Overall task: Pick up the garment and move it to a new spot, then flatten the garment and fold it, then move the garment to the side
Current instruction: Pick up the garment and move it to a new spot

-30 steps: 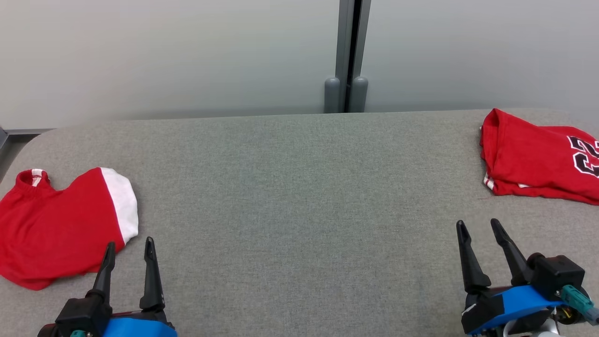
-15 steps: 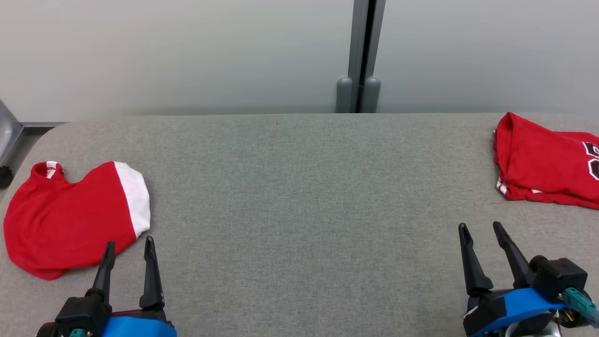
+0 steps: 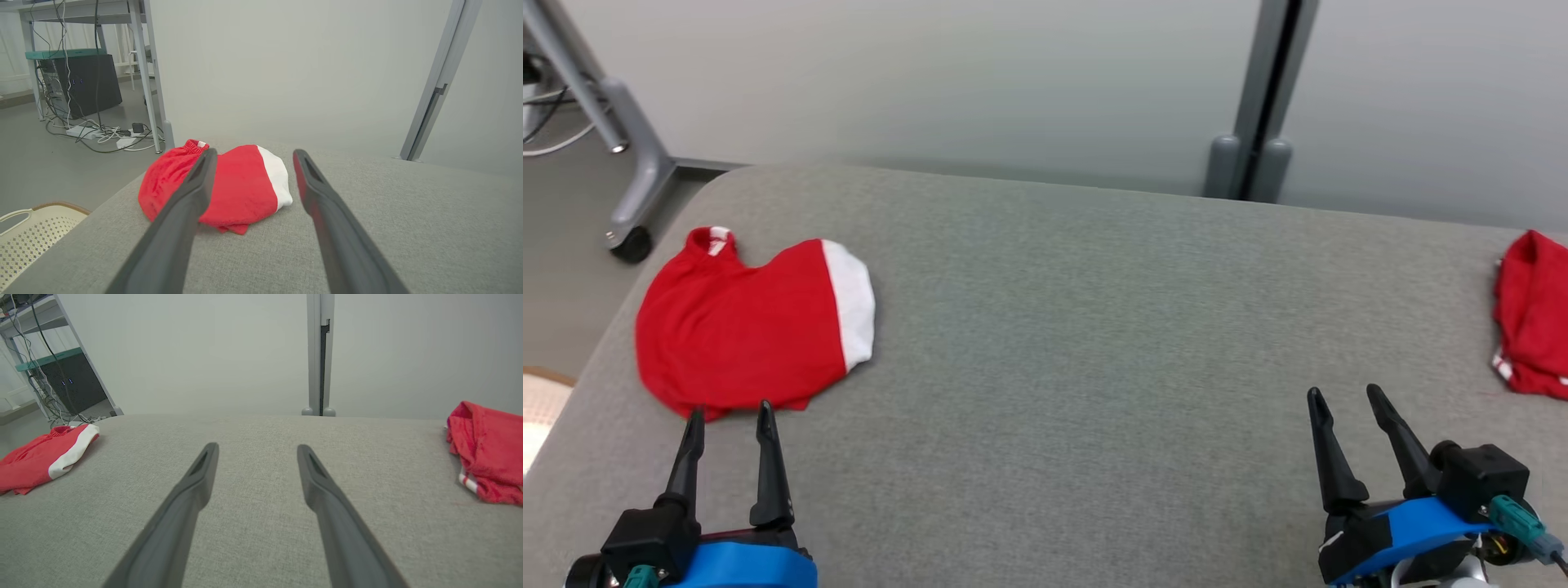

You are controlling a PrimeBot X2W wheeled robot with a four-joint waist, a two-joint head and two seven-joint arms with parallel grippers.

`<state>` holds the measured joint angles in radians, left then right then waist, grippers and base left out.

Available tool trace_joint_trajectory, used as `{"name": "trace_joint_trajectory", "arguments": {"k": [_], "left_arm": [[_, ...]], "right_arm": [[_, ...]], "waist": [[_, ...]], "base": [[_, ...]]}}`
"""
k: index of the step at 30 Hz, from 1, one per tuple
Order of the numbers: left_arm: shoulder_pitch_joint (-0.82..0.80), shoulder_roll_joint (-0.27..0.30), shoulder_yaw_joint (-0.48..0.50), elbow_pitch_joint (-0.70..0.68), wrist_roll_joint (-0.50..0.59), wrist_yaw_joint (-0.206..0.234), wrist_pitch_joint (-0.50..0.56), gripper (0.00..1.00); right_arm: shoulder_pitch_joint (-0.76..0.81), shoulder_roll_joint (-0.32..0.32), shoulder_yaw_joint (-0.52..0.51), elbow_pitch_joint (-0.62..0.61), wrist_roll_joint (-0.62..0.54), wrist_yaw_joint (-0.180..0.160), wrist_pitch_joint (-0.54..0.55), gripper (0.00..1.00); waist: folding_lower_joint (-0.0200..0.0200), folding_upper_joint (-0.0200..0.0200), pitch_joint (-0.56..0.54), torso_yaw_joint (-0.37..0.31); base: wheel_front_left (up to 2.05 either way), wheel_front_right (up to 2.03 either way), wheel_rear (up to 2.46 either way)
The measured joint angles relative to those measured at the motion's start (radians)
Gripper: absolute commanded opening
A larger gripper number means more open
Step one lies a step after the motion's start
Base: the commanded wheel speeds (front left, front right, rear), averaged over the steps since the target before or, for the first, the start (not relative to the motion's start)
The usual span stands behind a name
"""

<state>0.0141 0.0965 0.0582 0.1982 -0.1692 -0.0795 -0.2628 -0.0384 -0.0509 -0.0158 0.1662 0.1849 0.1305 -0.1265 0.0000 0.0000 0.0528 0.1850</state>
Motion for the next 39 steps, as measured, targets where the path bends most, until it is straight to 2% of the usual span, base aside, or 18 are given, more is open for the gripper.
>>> {"name": "trace_joint_trajectory", "arguments": {"k": [13, 20, 27, 31, 39], "left_arm": [[0.000, 0.008, 0.015, -0.006, -0.016, 0.019, 0.000, 1.00], [0.000, 0.012, 0.022, -0.003, -0.025, 0.023, 0.000, 1.00], [-0.004, 0.015, 0.027, 0.002, -0.034, 0.027, 0.000, 1.00], [-0.060, 0.030, 0.039, 0.014, -0.044, 0.027, 0.000, 1.00], [-0.263, 0.118, 0.093, 0.075, -0.072, 0.017, 0.000, 1.00]], "right_arm": [[-0.020, 0.001, 0.019, 0.021, -0.008, 0.000, -0.005, 1.00], [-0.023, 0.001, 0.023, 0.029, -0.008, 0.000, 0.000, 1.00], [-0.028, 0.001, 0.029, 0.033, -0.008, 0.000, 0.001, 1.00], [-0.033, 0.001, 0.008, 0.025, -0.015, 0.000, 0.001, 1.00], [-0.072, 0.001, -0.021, -0.050, -0.075, 0.000, 0.035, 1.00]], "waist": [[0.0000, 0.0000, 0.016, 0.160], [0.0000, 0.0000, 0.025, 0.215], [0.0000, 0.0000, 0.028, 0.215], [0.0000, 0.0000, 0.041, 0.196], [0.0001, 0.0000, 0.117, 0.116]], "base": [[0.00, 0.00, 0.00], [0.00, 0.00, 0.00], [0.00, 0.00, 0.00], [0.00, 0.00, 0.00], [0.00, 0.00, 0.00]]}}
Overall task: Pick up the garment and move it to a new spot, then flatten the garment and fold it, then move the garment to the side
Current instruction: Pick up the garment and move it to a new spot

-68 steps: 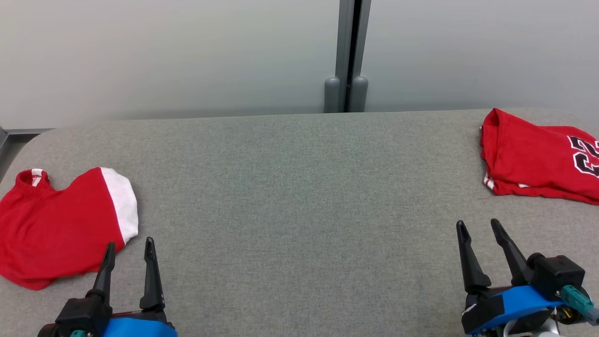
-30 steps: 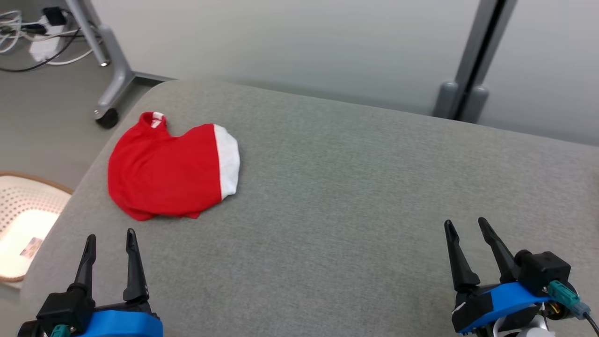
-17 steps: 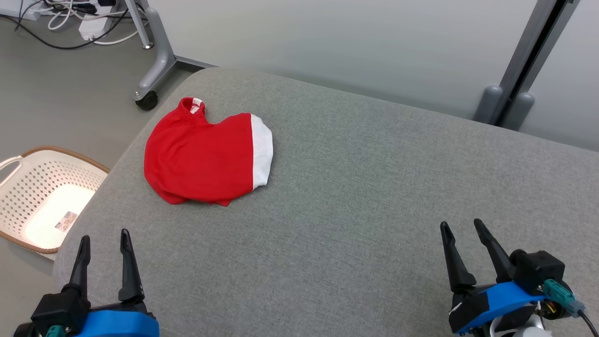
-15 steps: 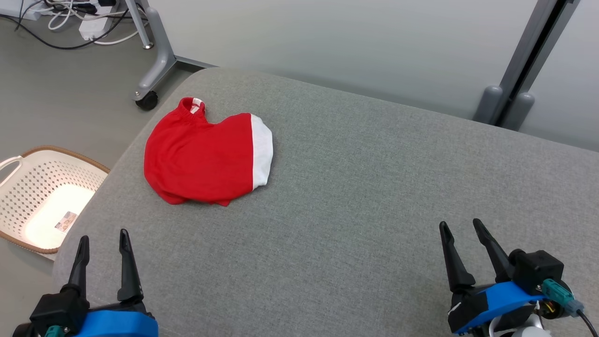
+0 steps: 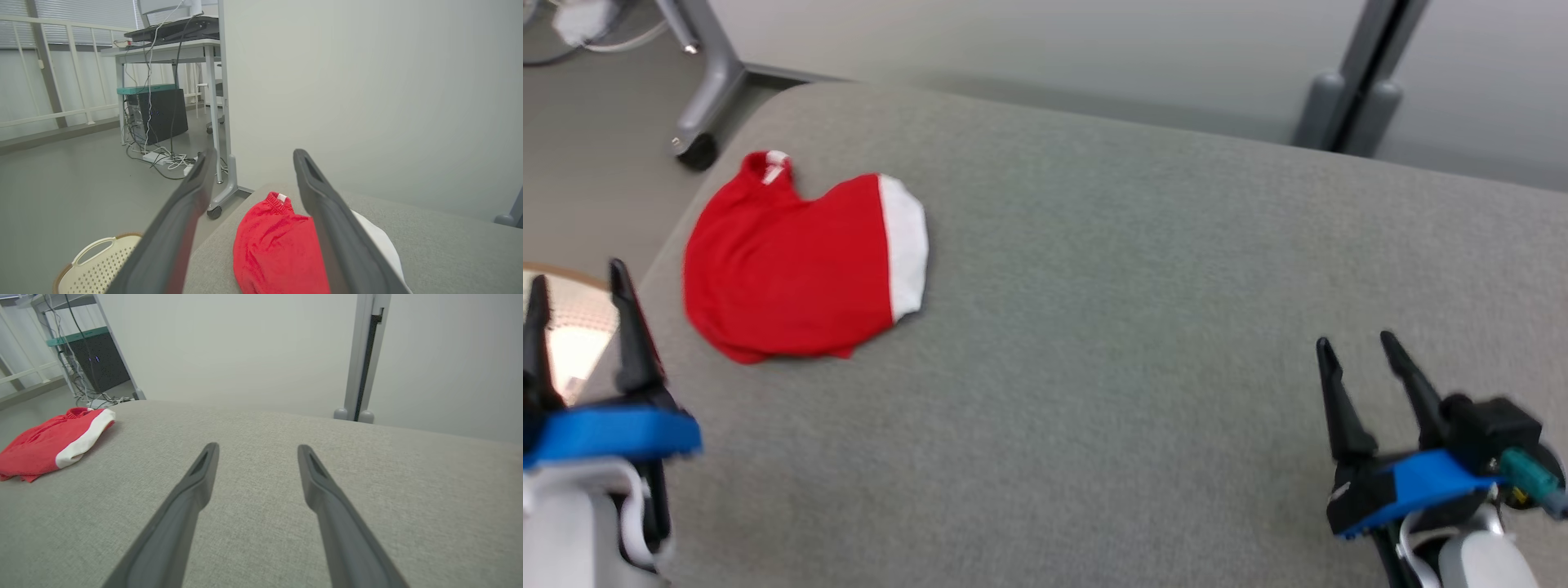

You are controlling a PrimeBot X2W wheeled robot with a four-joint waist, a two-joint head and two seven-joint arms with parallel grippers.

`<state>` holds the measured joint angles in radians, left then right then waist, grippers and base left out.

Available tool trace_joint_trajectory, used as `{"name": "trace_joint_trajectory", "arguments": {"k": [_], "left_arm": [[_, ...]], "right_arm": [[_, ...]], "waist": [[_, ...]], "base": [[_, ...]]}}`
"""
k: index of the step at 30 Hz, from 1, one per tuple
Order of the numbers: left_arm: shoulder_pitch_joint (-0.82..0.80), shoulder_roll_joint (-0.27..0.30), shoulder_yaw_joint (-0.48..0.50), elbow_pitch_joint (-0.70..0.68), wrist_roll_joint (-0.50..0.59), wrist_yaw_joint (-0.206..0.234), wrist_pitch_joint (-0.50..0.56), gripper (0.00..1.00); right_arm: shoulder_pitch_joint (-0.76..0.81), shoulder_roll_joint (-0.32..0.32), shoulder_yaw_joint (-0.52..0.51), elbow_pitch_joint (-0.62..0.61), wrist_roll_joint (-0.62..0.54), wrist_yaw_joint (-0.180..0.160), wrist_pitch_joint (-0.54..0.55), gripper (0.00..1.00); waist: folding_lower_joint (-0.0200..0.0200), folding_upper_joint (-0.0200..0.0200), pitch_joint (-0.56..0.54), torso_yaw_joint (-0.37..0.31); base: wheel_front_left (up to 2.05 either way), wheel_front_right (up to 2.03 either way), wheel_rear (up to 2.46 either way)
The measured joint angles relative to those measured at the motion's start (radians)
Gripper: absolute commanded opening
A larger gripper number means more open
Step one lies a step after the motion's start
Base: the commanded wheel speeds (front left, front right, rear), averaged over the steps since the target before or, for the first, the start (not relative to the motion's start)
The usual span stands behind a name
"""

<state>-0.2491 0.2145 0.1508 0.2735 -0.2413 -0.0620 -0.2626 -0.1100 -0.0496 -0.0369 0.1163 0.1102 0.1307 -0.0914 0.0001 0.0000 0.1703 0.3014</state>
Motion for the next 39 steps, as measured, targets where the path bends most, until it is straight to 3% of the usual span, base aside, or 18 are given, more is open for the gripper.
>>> {"name": "trace_joint_trajectory", "arguments": {"k": [9, 18, 27, 36, 37, 38, 39], "left_arm": [[-0.260, 0.113, 0.031, 0.120, -0.051, -0.028, 0.018, 1.00], [-0.451, 0.184, 0.012, 0.378, -0.097, -0.053, 0.072, 1.00], [-0.555, 0.184, -0.071, 0.669, -0.153, -0.066, 0.223, 1.00], [-0.582, 0.184, -0.167, 0.760, -0.263, -0.067, 0.366, 1.00], [-0.585, 0.186, -0.169, 0.767, -0.276, -0.067, 0.376, 0.77], [-0.588, 0.187, -0.173, 0.771, -0.291, -0.067, 0.386, 0.43], [-0.589, 0.190, -0.181, 0.775, -0.298, -0.067, 0.390, 0.01]], "right_arm": [[-0.043, -0.015, -0.060, -0.133, -0.050, 0.000, 0.050, 1.00], [-0.052, -0.019, -0.086, -0.239, -0.068, 0.000, 0.091, 1.00], [-0.057, -0.018, -0.105, -0.292, -0.078, 0.000, 0.105, 1.00], [-0.072, -0.017, -0.096, -0.295, -0.083, 0.000, 0.105, 1.00], [-0.072, -0.017, -0.095, -0.294, -0.083, 0.000, 0.105, 1.00], [-0.072, -0.017, -0.094, -0.292, -0.083, 0.000, 0.105, 1.00], [-0.073, -0.017, -0.093, -0.290, -0.083, 0.000, 0.105, 1.00]], "waist": [[0.0001, 0.0000, 0.164, -0.119], [0.0001, 0.0000, 0.296, -0.195], [0.0000, 0.0000, 0.353, -0.207], [-0.0003, 0.0000, 0.350, -0.207], [-0.0003, 0.0000, 0.347, -0.209], [-0.0002, 0.0000, 0.344, -0.210], [-0.0003, 0.0000, 0.341, -0.213]], "base": [[0.00, 0.00, 0.00], [0.00, 0.00, 0.00], [0.00, 0.00, 0.00], [0.00, 0.00, 0.00], [0.00, 0.00, 0.00], [0.00, 0.00, 0.00], [0.00, 0.00, 0.00]]}}
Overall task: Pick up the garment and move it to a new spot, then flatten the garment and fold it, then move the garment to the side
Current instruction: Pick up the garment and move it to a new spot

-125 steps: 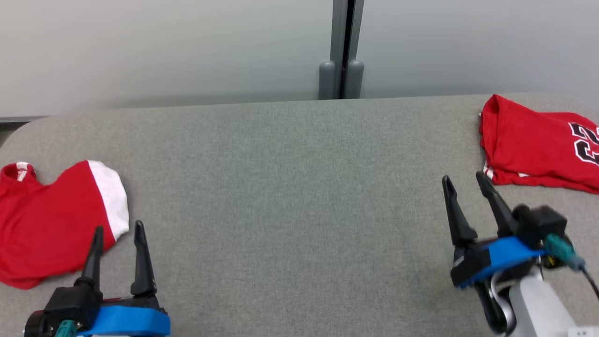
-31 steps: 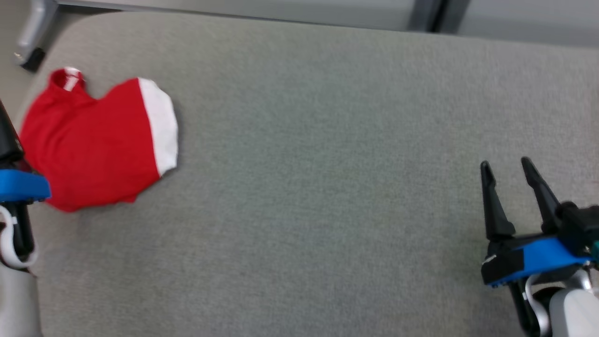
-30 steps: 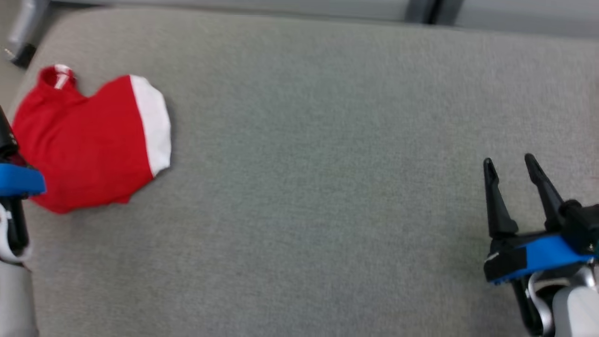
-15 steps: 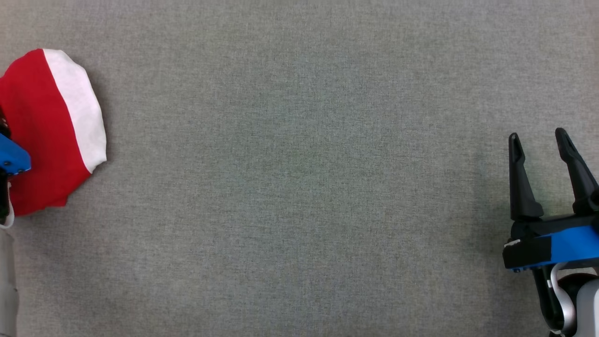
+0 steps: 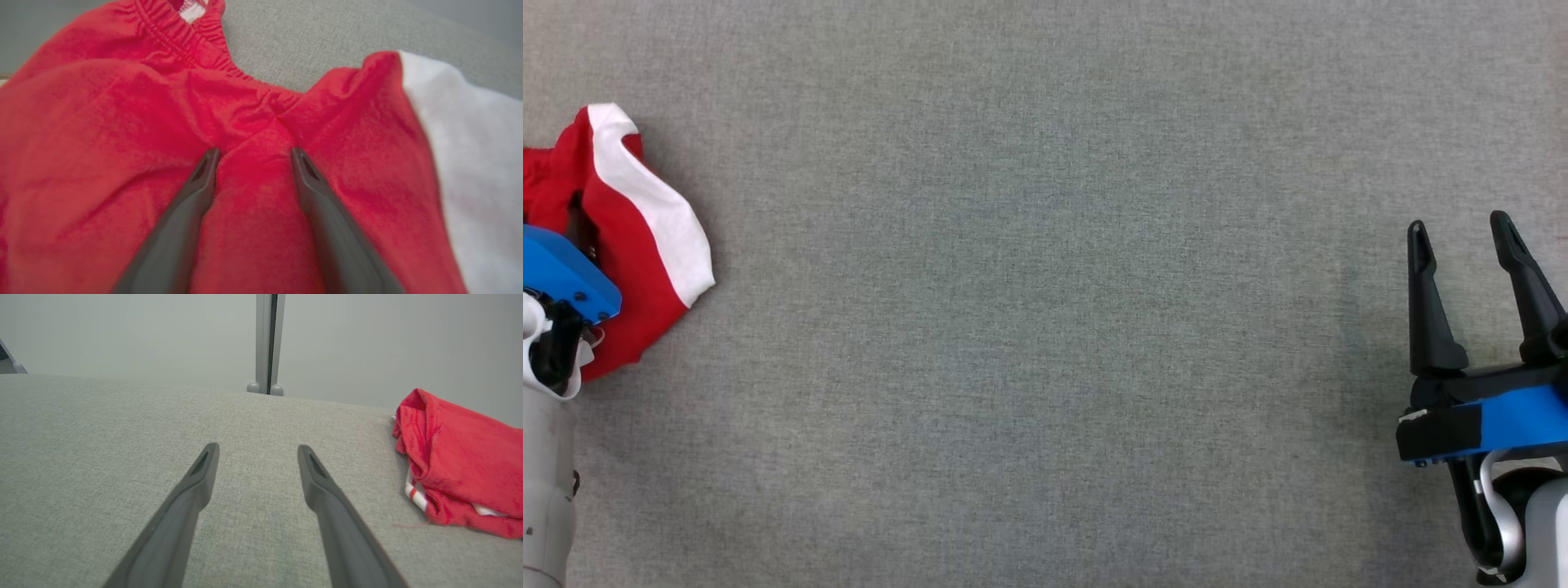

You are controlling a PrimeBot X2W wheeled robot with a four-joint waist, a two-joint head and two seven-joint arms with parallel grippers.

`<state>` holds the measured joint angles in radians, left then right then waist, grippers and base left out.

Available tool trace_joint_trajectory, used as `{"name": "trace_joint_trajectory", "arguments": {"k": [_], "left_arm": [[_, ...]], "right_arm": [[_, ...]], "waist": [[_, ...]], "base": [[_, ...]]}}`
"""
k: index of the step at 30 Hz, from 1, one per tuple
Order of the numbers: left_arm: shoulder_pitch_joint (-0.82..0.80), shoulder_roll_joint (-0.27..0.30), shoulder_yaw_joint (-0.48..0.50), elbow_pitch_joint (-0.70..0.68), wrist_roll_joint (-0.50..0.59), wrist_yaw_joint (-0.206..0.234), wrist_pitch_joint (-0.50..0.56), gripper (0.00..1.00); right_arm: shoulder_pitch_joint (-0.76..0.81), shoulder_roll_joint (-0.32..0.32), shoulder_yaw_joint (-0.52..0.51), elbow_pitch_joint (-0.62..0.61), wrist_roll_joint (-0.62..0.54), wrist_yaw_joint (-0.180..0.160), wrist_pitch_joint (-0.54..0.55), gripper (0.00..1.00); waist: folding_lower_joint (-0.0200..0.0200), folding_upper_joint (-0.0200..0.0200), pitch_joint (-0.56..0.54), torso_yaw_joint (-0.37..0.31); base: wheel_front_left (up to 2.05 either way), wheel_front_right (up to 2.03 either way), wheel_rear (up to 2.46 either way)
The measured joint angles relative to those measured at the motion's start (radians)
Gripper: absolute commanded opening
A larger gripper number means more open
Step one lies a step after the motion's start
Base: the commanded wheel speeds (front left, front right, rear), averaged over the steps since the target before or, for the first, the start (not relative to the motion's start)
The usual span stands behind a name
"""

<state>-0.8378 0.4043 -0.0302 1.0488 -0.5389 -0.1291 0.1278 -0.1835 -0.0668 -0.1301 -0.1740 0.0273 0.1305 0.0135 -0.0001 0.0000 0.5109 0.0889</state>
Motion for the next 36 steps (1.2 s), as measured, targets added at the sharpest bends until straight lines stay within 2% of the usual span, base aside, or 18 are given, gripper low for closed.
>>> {"name": "trace_joint_trajectory", "arguments": {"k": [3, 9, 19, 23, 29, 36], "left_arm": [[0.000, 0.004, -0.015, 0.010, -0.029, 0.000, 0.011, 0.00], [0.012, 0.027, -0.071, -0.006, -0.022, 0.000, -0.060, 0.00], [-0.046, 0.100, -0.146, -0.167, 0.034, 0.000, -0.258, 0.00], [-0.072, 0.105, -0.174, -0.240, 0.056, 0.000, -0.282, 0.00], [-0.116, 0.102, -0.215, -0.434, 0.091, 0.007, -0.271, 0.00], [-0.162, 0.071, -0.265, -0.679, 0.109, 0.030, -0.177, 0.00]], "right_arm": [[-0.002, 0.000, 0.004, 0.010, 0.002, 0.000, -0.003, 1.00], [-0.001, 0.003, 0.001, 0.044, 0.016, 0.000, -0.028, 1.00], [0.004, 0.014, 0.017, 0.163, 0.067, 0.000, -0.095, 1.00], [0.009, 0.015, 0.025, 0.201, 0.087, 0.000, -0.117, 1.00], [0.019, 0.016, 0.044, 0.270, 0.144, 0.000, -0.165, 1.00], [0.020, 0.016, 0.060, 0.337, 0.190, 0.000, -0.214, 1.00]], "waist": [[0.0000, 0.0000, -0.013, -0.008], [0.0000, 0.0000, -0.056, -0.025], [0.0000, 0.0000, -0.171, -0.069], [0.0000, 0.0000, -0.203, -0.092], [0.0000, 0.0000, -0.248, -0.161], [0.0000, 0.0000, -0.263, -0.274]], "base": [[0.00, 0.00, 0.00], [0.00, 0.00, 0.00], [0.00, 0.00, 0.00], [0.00, 0.00, 0.00], [0.00, 0.00, 0.00], [0.00, 0.00, 0.00]]}}
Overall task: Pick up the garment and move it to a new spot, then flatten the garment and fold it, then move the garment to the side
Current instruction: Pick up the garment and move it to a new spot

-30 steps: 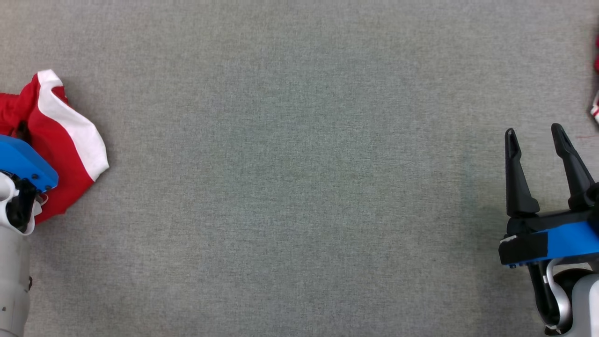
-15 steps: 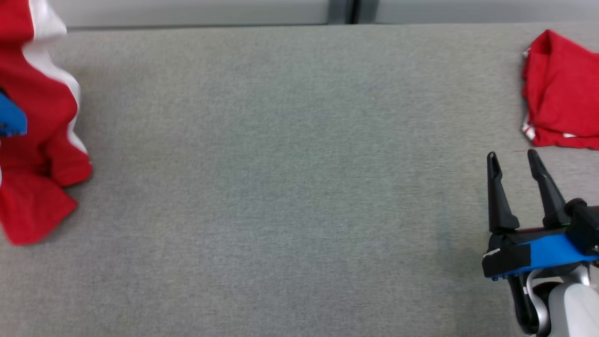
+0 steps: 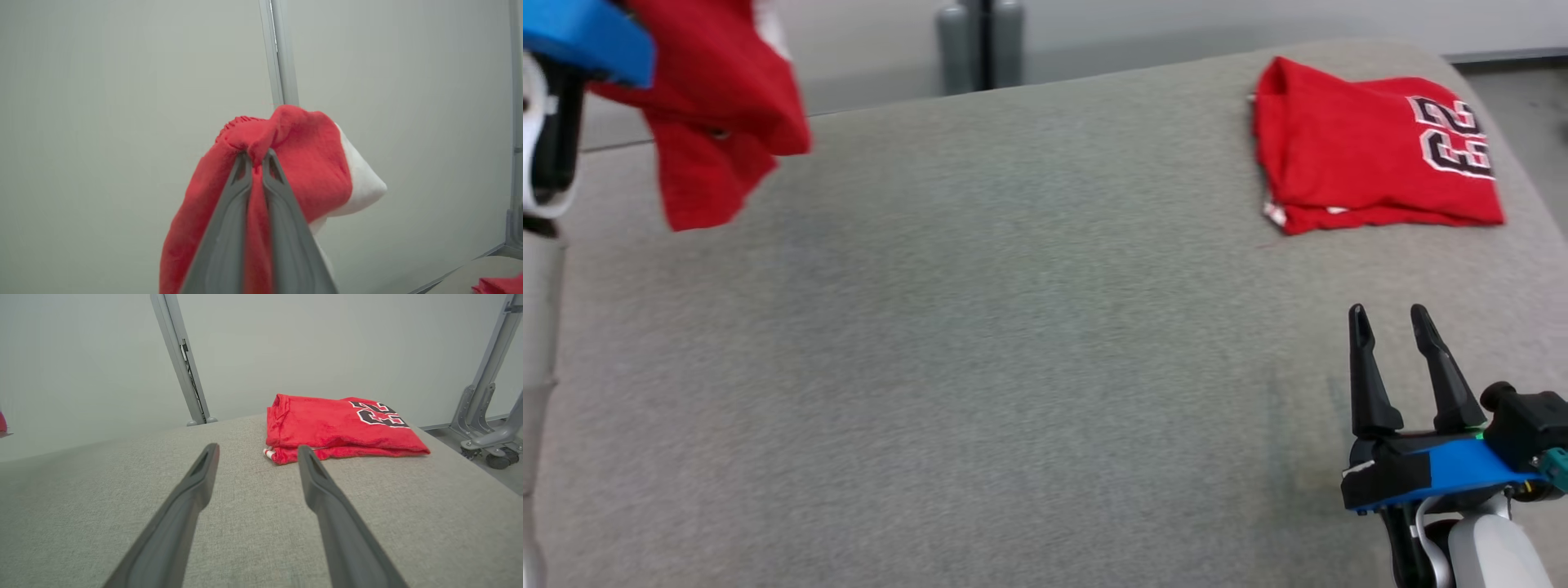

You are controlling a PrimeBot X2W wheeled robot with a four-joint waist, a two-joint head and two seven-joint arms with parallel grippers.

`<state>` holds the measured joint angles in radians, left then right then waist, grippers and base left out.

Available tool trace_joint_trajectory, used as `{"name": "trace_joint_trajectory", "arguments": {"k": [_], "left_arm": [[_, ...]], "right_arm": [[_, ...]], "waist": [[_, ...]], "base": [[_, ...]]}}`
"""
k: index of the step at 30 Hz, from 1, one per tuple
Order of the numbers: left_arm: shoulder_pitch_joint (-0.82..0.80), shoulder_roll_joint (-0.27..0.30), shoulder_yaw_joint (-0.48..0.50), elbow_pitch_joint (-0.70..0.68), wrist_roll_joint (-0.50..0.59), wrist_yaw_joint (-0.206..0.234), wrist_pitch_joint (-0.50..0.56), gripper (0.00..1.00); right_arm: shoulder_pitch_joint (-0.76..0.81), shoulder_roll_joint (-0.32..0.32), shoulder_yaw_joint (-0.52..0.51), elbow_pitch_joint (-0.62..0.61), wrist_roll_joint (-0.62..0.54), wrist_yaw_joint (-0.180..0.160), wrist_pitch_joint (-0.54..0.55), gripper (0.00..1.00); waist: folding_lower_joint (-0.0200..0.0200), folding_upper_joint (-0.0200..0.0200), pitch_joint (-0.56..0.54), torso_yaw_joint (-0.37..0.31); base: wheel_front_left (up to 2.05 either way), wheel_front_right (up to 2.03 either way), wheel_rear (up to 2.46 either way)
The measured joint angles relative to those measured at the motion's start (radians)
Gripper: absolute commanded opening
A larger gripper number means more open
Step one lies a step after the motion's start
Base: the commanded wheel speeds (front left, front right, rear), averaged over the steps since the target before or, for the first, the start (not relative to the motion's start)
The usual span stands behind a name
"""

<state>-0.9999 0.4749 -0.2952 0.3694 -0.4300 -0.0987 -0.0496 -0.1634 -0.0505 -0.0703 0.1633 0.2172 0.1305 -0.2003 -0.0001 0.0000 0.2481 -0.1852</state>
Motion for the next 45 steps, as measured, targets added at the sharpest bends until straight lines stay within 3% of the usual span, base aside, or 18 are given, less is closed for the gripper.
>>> {"name": "trace_joint_trajectory", "arguments": {"k": [7, 14, 29, 34, 35, 36, 37, 45], "left_arm": [[-0.022, -0.085, -0.064, -0.124, -0.008, 0.019, 0.071, 0.00], [0.058, -0.173, -0.150, -0.087, -0.020, 0.013, 0.065, 0.00], [0.461, -0.225, -0.275, 0.071, -0.042, 0.014, -0.052, 0.00], [0.526, -0.247, -0.310, 0.096, -0.042, 0.013, -0.078, 0.00], [0.535, -0.255, -0.321, 0.100, -0.039, 0.013, -0.086, 0.17], [0.543, -0.259, -0.327, 0.102, -0.036, 0.014, -0.092, 0.48], [0.548, -0.264, -0.332, 0.102, -0.034, 0.017, -0.105, 1.00], [0.561, -0.263, -0.296, 0.027, -0.008, 0.069, -0.193, 1.00]], "right_arm": [[-0.019, 0.000, 0.015, 0.051, 0.032, 0.000, -0.035, 1.00], [-0.039, 0.000, 0.037, 0.090, 0.050, 0.000, -0.054, 1.00], [-0.049, 0.000, 0.034, 0.111, 0.030, 0.000, -0.061, 1.00], [-0.048, 0.000, 0.039, 0.118, 0.021, 0.000, -0.061, 1.00], [-0.048, 0.000, 0.038, 0.120, 0.021, 0.000, -0.061, 1.00], [-0.048, 0.000, 0.041, 0.122, 0.018, 0.000, -0.061, 1.00], [-0.047, 0.001, 0.043, 0.124, 0.016, 0.000, -0.061, 1.00], [-0.031, 0.000, 0.043, 0.133, 0.008, 0.000, -0.051, 1.00]], "waist": [[0.0001, 0.0001, 0.004, -0.102], [0.0001, 0.0001, 0.012, -0.142], [0.0002, 0.0000, 0.005, -0.086], [0.0002, 0.0000, -0.012, -0.058], [0.0002, 0.0000, -0.017, -0.051], [0.0001, 0.0000, -0.022, -0.044], [0.0001, 0.0000, -0.028, -0.039], [0.0002, 0.0000, -0.077, 0.010]], "base": [[0.00, 0.00, 0.00], [0.00, 0.00, 0.00], [0.00, 0.00, 0.00], [0.00, 0.00, 0.00], [0.00, 0.00, 0.00], [0.00, 0.00, 0.00], [0.00, 0.00, 0.00], [0.00, 0.00, 0.00]]}}
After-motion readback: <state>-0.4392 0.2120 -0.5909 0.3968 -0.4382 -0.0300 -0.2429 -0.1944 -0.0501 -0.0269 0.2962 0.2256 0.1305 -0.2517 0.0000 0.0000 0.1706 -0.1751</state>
